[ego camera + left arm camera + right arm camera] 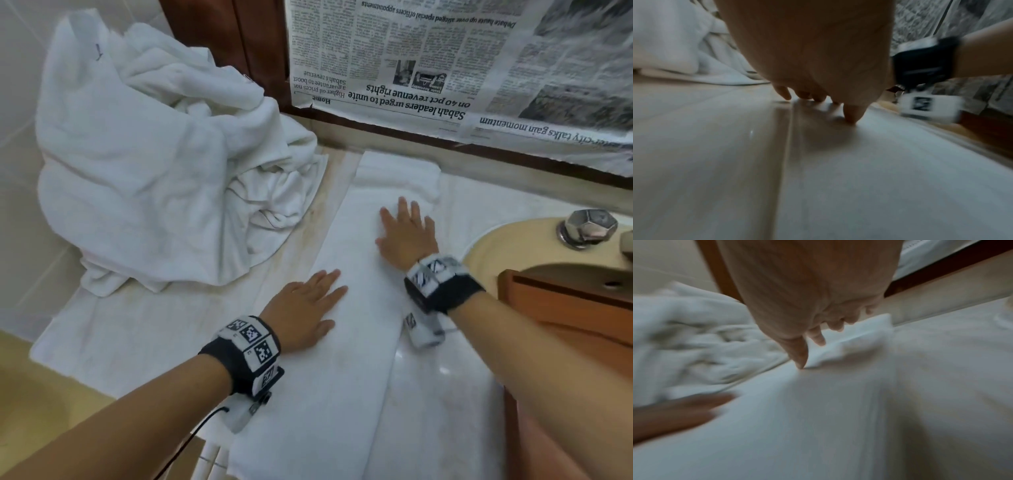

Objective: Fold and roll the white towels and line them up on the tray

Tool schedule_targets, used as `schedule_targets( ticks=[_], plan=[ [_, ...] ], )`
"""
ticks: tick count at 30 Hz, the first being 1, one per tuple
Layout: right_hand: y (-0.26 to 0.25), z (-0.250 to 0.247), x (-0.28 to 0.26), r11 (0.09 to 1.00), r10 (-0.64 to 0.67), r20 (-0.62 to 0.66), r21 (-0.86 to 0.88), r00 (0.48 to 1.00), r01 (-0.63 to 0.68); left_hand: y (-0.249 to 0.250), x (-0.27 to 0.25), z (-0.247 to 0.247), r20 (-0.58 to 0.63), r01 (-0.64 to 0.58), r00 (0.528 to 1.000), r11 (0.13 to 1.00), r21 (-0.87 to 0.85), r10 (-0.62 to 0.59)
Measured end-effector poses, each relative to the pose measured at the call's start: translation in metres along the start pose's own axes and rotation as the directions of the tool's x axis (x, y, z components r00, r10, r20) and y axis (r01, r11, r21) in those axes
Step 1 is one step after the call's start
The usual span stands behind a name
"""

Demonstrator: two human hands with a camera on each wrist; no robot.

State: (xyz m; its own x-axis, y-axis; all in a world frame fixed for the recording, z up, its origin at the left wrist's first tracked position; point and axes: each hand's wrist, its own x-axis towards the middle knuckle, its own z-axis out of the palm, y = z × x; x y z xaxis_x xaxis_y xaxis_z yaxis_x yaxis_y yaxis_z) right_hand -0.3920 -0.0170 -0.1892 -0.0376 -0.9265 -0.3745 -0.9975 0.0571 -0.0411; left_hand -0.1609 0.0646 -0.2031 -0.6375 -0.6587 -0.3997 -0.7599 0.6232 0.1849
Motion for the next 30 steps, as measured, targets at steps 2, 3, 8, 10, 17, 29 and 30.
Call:
schedule_targets(
  ticks=[2,3,8,10,17,29,30],
  plan=[
    [-0.023,0.02,-0.045,0.997,-0.067,0.006,0.039,0.998,0.067,-0.006,-0.001,0.007,-0.044,0.005,0.999,1.0,0.021,-0.004],
    [-0.031,0.03,-0.069,0.995,-0.079,0.051,0.067,0.996,0.075,-0.006,0.0,0.007,-0.055,0.006,0.998,1.0,0.025,-0.004],
    [-0.024,0.052,-0.109,0.998,-0.05,0.217,0.038,0.975,0.043,-0.003,0.007,-0.002,-0.019,0.037,0.999,0.999,-0.015,-0.038],
    [-0.015,0.045,-0.094,0.999,-0.055,0.223,0.009,0.973,0.054,-0.001,0.014,-0.009,-0.005,0.052,0.999,0.998,-0.032,-0.052],
    [0.012,0.008,-0.035,0.998,0.06,0.145,-0.034,0.988,-0.056,0.028,0.005,-0.019,-0.157,0.082,0.982,0.99,-0.118,-0.1],
    [-0.018,0.07,-0.153,0.99,-0.026,0.162,0.143,0.987,0.002,0.016,-0.039,0.031,0.013,0.011,1.0,0.999,0.05,-0.011],
    [-0.014,0.069,-0.145,0.99,-0.028,0.161,0.142,0.986,0.005,0.014,-0.033,0.027,0.017,0.022,1.0,0.998,0.056,-0.023]
  ],
)
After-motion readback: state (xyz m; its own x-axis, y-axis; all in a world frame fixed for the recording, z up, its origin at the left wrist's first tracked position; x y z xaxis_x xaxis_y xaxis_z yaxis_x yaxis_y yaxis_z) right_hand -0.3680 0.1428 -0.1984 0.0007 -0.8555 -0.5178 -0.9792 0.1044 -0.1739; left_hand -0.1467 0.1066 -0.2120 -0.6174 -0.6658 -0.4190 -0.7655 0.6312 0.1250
